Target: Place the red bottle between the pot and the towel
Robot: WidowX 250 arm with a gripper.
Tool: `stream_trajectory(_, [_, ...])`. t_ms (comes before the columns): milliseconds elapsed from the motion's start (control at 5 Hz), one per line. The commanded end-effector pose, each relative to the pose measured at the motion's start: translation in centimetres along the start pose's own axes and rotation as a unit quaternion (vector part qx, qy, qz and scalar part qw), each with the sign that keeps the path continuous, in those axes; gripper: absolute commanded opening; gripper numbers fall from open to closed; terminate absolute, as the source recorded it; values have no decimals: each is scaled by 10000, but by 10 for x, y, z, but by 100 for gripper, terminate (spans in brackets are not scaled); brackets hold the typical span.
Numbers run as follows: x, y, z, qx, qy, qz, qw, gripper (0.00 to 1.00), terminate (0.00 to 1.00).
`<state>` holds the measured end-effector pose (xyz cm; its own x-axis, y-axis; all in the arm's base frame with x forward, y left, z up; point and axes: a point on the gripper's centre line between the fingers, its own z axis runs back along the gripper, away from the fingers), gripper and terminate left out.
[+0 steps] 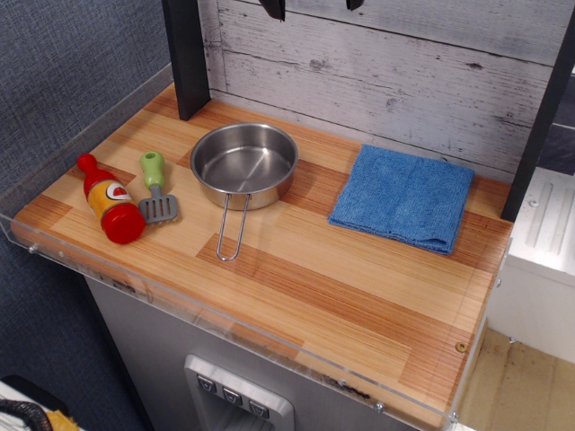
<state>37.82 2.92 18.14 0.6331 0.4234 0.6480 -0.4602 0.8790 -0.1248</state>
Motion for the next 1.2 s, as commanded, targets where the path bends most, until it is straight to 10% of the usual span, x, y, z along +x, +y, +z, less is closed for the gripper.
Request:
stream_trajectory(0, [0, 0, 0, 0, 0, 0, 10000, 100, 0])
stream_trajectory(200, [1, 8, 13, 499, 3, 1221, 9913, 100, 0])
stream_trajectory(800, [-11, 95, 33, 2403, 439, 3968, 8848, 100, 0])
stream_trajectory(1000, [-15, 134, 25, 2756, 597, 4029, 8707, 100, 0])
